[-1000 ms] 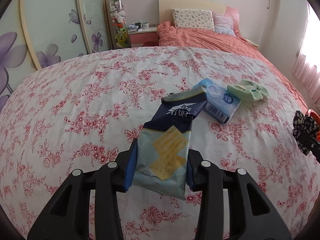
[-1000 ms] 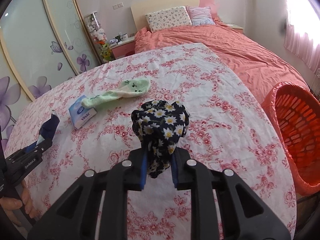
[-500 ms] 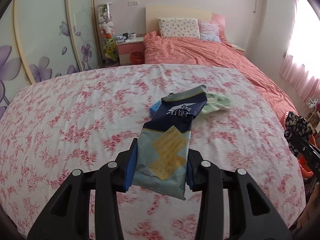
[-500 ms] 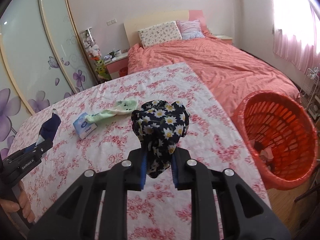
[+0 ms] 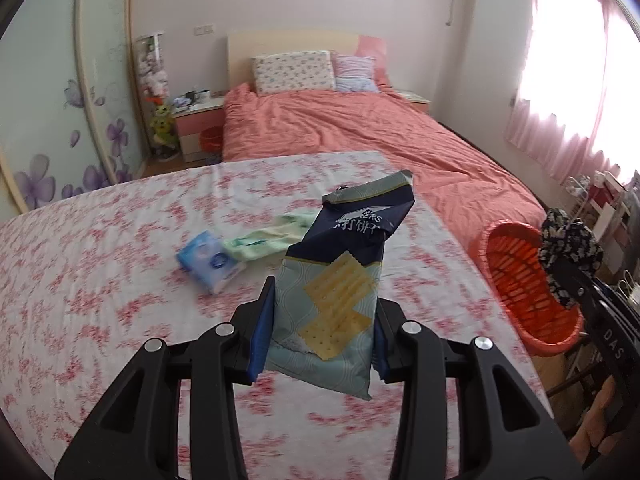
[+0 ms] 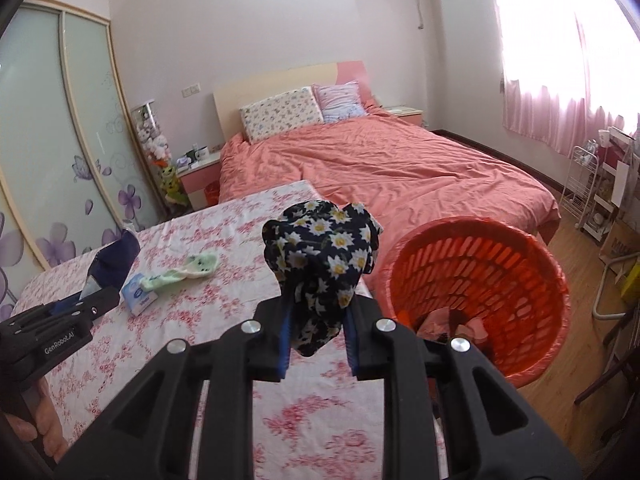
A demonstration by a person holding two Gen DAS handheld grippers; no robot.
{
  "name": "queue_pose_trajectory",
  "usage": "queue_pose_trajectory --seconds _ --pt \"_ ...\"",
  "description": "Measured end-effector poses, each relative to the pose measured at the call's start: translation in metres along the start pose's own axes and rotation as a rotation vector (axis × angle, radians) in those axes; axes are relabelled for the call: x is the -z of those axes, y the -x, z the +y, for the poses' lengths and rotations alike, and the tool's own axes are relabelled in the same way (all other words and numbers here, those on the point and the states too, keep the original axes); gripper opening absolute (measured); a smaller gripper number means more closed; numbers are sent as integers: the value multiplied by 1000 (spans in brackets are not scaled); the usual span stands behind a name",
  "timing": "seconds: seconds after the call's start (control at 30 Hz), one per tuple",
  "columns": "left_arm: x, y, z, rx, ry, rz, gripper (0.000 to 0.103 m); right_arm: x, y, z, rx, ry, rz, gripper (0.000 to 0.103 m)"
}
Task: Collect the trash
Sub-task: 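Carry the cracker packet and daisy cloth to the orange basket and release both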
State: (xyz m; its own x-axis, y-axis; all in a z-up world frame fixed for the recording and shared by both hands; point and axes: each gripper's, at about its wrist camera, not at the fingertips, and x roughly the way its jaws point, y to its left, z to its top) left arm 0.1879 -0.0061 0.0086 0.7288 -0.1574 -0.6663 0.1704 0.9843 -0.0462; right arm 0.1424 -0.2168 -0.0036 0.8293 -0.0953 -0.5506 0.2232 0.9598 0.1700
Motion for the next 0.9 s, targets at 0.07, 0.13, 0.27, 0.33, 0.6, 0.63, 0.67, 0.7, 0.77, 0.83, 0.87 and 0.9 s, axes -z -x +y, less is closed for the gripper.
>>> queue_pose_trajectory --seconds 0.07,0.13,0.27,0.33,0.6,0.63,0.67,0.7,0.77,0.83,0.87,0.9 --pt "-3 0 -17 34 -19 -5 41 -2 4 -10 11 -18 -9 22" --pt "-6 0 -34 68 -38 -7 41 -5 6 -24 24 -43 -18 22" --pt "-11 -2 -68 138 -78 -10 41 -7 11 -51 46 -86 -34 22" --pt "-12 -4 -83 169 -94 -11 41 -8 13 -64 55 -102 -42 22" --pt "-18 -26 -137 279 -143 13 41 -15 14 -123 83 -189 -63 22" --pt "-19 -31 -147 297 -156 19 41 -15 12 -130 86 -201 -64 22" --pt "-19 -34 -154 305 -164 22 41 -17 10 -139 90 -213 -63 22" --pt "-19 -39 -164 319 -174 27 41 -19 6 -147 91 -223 -61 22" --pt "-20 -47 -178 341 -186 41 41 -21 0 -158 92 -239 -57 22" --pt "-20 -58 -191 361 -194 60 42 -23 -9 -172 94 -259 -51 25" --pt "-20 -61 -195 365 -196 67 42 -24 -14 -179 91 -271 -48 26" --pt "-19 -70 -201 366 -197 81 43 -24 -19 -185 89 -281 -46 30"
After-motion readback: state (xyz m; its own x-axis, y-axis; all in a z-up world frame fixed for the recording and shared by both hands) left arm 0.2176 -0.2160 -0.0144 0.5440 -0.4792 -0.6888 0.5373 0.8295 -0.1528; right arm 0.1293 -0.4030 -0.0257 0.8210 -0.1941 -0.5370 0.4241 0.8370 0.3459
